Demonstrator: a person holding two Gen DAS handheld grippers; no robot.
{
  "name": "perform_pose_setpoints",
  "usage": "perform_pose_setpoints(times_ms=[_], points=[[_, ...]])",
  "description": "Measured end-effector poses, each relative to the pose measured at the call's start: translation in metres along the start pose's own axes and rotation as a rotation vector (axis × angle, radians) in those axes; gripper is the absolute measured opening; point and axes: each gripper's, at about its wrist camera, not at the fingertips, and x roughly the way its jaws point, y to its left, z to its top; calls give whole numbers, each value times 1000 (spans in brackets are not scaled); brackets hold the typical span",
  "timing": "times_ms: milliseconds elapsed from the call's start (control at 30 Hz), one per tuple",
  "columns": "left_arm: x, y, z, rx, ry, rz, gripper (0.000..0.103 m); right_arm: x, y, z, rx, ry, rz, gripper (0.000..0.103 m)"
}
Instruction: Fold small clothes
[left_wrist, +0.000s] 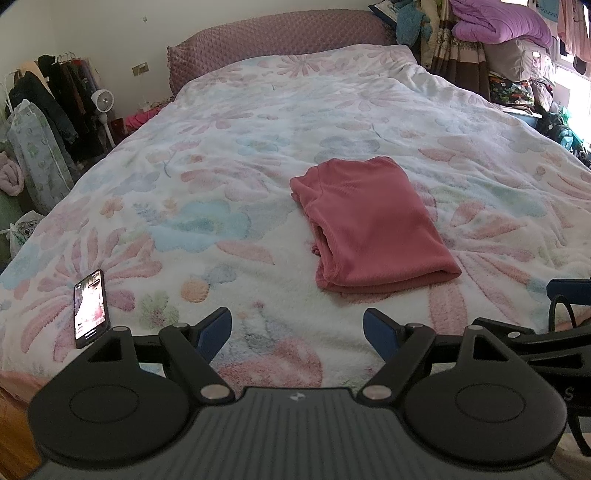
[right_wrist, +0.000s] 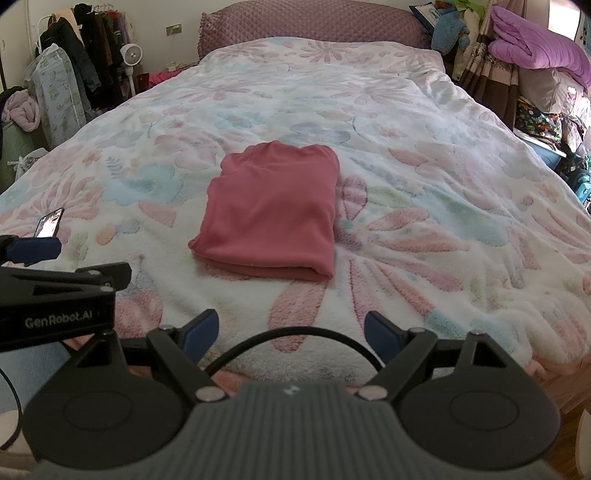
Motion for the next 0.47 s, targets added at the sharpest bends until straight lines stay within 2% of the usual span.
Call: perform_pose_setpoints(times_ms=[467], points=[[-3,2,2,-10,-14,8,95,-1,1,0,-6,-3,0,82]])
